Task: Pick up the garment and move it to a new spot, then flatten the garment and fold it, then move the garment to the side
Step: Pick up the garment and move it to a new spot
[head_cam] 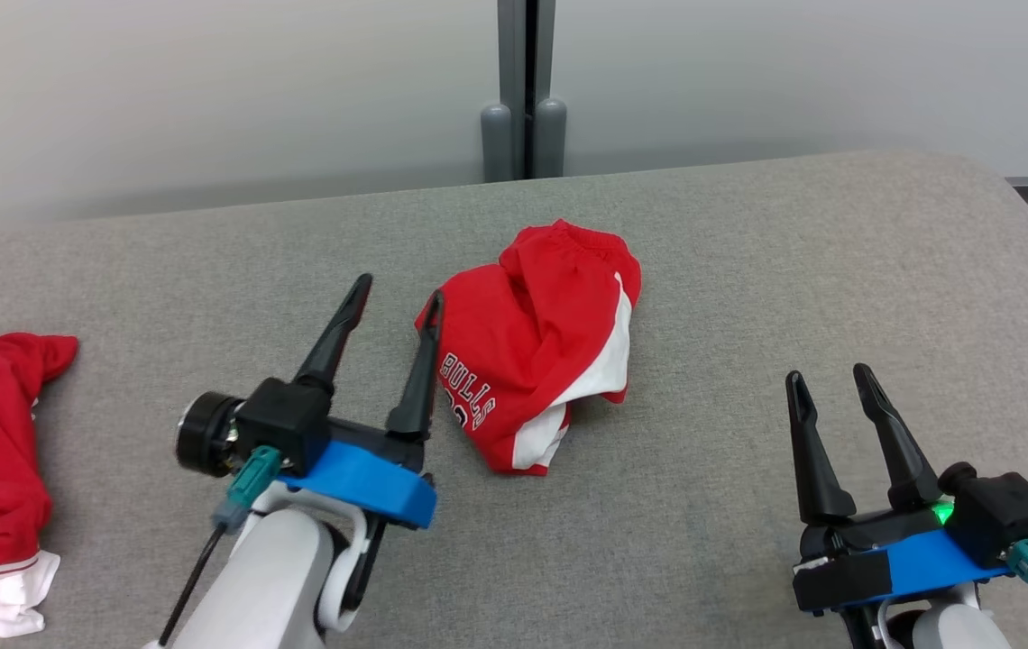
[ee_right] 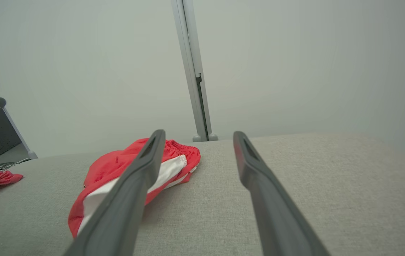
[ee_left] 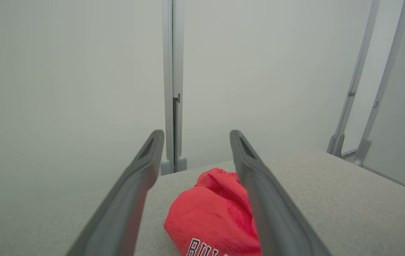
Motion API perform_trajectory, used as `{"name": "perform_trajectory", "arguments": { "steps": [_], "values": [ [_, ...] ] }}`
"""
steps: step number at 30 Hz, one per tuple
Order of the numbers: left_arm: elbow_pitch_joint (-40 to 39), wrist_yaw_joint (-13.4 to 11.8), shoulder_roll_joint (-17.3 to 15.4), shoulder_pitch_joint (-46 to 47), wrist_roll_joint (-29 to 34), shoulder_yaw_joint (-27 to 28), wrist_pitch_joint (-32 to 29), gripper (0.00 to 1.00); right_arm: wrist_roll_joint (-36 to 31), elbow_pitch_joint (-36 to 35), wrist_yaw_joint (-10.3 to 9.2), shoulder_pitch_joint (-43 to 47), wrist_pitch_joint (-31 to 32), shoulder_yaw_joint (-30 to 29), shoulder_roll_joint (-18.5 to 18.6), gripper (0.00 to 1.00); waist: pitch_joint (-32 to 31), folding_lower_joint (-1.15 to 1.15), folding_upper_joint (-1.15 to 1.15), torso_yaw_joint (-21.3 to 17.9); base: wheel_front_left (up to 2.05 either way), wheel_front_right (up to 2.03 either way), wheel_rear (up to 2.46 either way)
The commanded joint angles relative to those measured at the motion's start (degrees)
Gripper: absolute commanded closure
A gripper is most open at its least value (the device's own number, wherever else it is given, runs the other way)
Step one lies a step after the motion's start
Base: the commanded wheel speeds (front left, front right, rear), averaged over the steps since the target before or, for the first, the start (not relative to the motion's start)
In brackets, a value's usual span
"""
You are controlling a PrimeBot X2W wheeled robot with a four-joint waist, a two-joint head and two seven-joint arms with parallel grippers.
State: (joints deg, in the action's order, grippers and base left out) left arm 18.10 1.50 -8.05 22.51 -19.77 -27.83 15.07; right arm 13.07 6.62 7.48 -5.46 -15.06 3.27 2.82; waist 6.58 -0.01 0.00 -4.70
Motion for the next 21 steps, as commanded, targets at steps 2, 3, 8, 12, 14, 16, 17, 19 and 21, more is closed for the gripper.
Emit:
{"name": "perform_trajectory", "arguments": {
  "steps": [2,3,8,12,14,16,17,19,21],
  "values": [
    [-2.3,-1.5,-1.4,-3.6,1.6,4.6,0.1,0.00,-0.5,0.4,0.03,1.0,-0.2,-0.3,0.1,0.00,-0.7,0.01,0.00,1.1,0.00,0.00,0.00],
    [-2.9,-1.9,-1.8,-4.7,2.0,6.1,0.2,0.00,-0.6,0.6,0.03,1.2,-0.2,-0.6,0.1,0.00,-0.9,0.01,0.00,1.6,0.00,0.00,0.00],
    [-6.0,-3.4,-2.9,-10.1,4.7,13.3,0.2,0.00,-1.1,1.3,0.03,2.2,-0.2,-1.7,0.1,0.00,-2.1,0.01,0.00,3.5,0.00,0.00,0.00],
    [-7.5,-3.9,-2.9,-14.2,6.5,17.4,0.1,0.00,-1.4,2.1,0.03,2.8,-0.2,-2.6,0.1,0.00,-3.5,0.01,0.00,4.7,0.00,0.00,0.00],
    [-7.6,-3.9,-2.7,-16.2,7.1,19.4,0.1,0.00,-1.5,2.6,0.03,3.4,-0.2,-3.1,0.1,0.00,-4.1,0.01,0.00,5.0,0.00,0.00,0.00],
    [-7.7,-3.9,-2.4,-17.9,7.7,20.9,0.1,0.00,-1.5,3.2,0.03,3.8,-0.2,-3.3,0.1,0.00,-4.9,0.01,0.00,5.1,0.00,0.00,0.00],
    [-7.8,-3.9,-2.3,-18.8,8.0,21.5,0.1,0.00,-1.5,3.4,0.03,3.9,-0.2,-3.4,0.1,0.00,-5.2,0.01,0.00,5.1,0.00,0.00,0.00],
    [-7.8,-4.0,-2.1,-19.7,8.4,22.1,0.1,0.00,-1.6,3.7,0.03,4.1,-0.2,-3.6,0.1,0.00,-5.6,0.01,0.00,5.1,0.00,0.00,0.00],
    [-8.0,-3.9,-1.9,-21.0,9.1,23.0,0.1,0.00,-1.8,4.5,0.03,4.7,-0.2,-3.9,0.1,0.00,-6.2,0.01,0.00,5.1,0.00,0.00,0.00]
  ]
}}
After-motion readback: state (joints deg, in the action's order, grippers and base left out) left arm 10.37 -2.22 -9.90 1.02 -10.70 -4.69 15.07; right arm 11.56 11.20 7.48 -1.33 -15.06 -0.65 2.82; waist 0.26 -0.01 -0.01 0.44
